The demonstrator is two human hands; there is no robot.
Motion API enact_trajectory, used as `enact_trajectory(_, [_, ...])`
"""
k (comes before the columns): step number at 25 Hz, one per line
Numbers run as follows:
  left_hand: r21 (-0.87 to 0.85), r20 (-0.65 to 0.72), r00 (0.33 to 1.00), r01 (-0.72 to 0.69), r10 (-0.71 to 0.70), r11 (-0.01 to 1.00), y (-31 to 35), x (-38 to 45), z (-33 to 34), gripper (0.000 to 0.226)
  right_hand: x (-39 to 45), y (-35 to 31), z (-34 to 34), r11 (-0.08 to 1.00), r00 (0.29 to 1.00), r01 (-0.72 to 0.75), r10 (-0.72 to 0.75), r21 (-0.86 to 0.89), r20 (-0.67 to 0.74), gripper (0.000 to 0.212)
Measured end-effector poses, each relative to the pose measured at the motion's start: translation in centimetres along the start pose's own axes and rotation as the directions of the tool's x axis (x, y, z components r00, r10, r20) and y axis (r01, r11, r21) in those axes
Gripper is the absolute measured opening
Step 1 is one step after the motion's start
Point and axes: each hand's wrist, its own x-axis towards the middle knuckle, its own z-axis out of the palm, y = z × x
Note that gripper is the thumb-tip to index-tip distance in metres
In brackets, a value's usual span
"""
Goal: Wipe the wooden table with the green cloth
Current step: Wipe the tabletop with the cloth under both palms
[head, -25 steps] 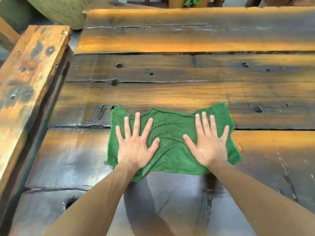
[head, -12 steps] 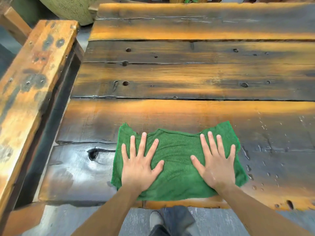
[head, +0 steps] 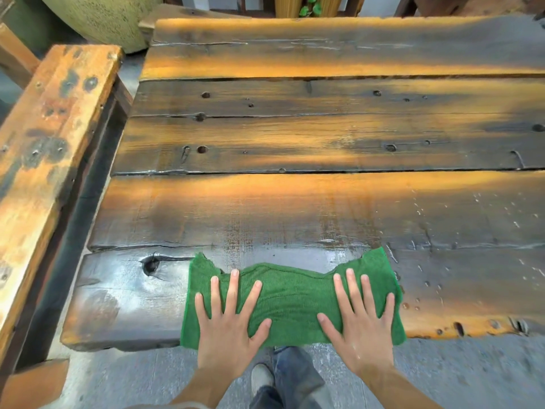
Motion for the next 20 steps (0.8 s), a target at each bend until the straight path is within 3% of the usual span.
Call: enact_trajectory(20, [0.044, -0.040, 0.998, -0.049, 0.051, 0.998, 1.1, 11.5, -2.8, 0.077, 8.9, 2.2, -2.1, 0.994, 0.994, -0.111, 0.111, 0.014, 0.017, 0.088])
